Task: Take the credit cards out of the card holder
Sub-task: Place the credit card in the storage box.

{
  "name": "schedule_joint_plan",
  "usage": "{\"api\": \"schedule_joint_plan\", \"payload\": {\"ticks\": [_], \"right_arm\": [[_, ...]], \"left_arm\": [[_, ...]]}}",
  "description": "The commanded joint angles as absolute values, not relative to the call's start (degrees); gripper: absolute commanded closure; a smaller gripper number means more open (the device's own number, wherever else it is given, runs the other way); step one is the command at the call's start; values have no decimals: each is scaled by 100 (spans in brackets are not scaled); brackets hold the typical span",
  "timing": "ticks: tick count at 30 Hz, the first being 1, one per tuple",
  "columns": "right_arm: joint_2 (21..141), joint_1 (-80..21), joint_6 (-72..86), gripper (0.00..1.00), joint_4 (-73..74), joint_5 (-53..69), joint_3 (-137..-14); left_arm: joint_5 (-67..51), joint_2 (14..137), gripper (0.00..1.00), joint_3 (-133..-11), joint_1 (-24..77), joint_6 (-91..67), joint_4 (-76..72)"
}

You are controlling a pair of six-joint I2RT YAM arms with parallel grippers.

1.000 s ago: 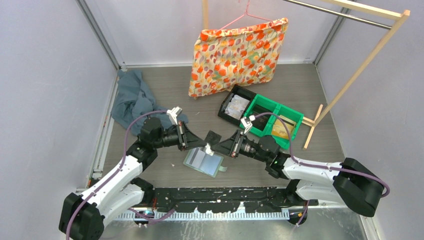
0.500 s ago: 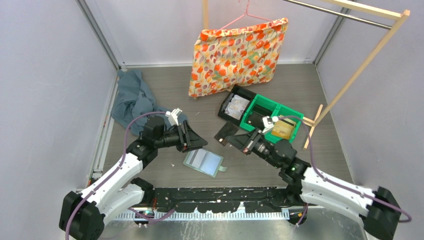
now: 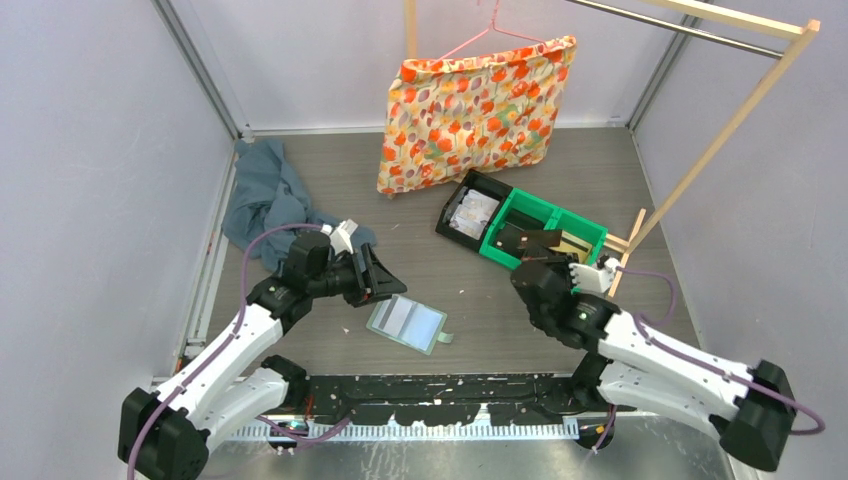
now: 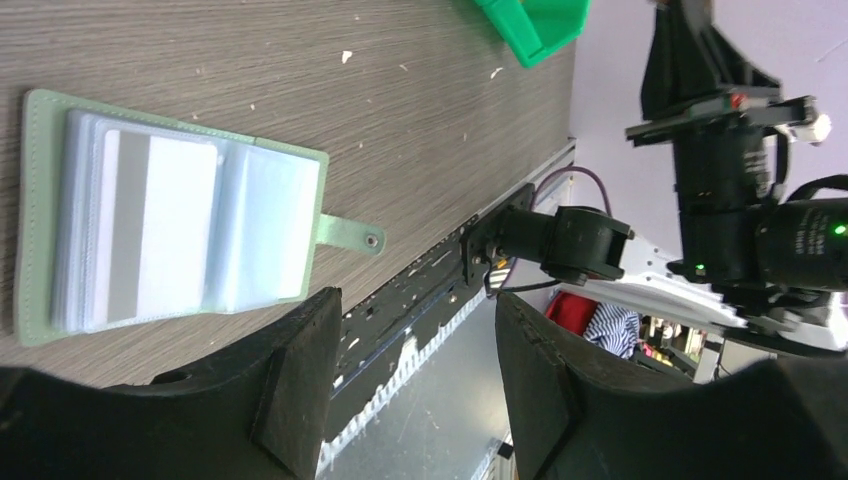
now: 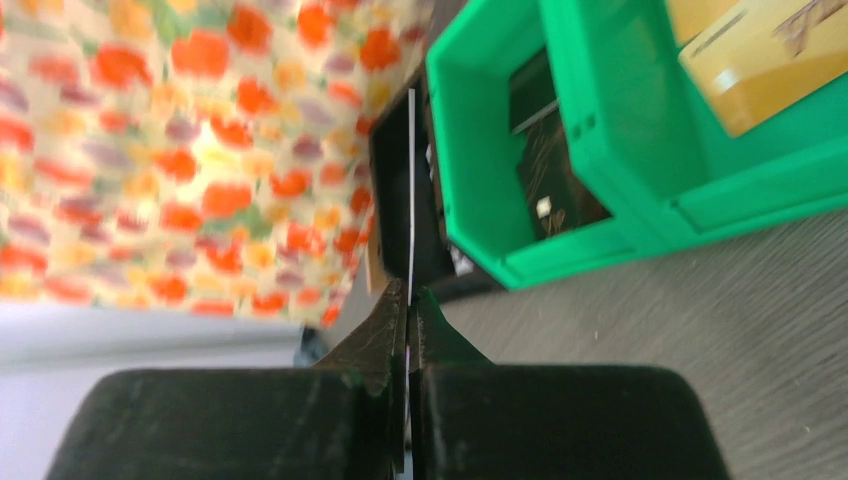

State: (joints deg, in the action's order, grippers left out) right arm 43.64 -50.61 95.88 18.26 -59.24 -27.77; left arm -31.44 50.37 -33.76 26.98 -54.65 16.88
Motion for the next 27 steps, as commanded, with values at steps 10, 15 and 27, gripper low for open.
{"api": "schedule_joint_plan", "payload": {"ticks": [10, 15, 27], "right_arm": [[7138, -4375, 12006, 99, 2659, -7045, -4427], [7938, -3948, 11790, 99, 1807, -6450, -4491], [9202, -3409, 11567, 99, 645, -5841, -4557]], "left_arm": [[-3180, 4550, 41, -3659, 2650, -5006, 2264], [-3116, 4429, 41, -3858, 2646, -4748, 2710], [-3179, 4328, 41, -3924, 2637, -4581, 2941]]}}
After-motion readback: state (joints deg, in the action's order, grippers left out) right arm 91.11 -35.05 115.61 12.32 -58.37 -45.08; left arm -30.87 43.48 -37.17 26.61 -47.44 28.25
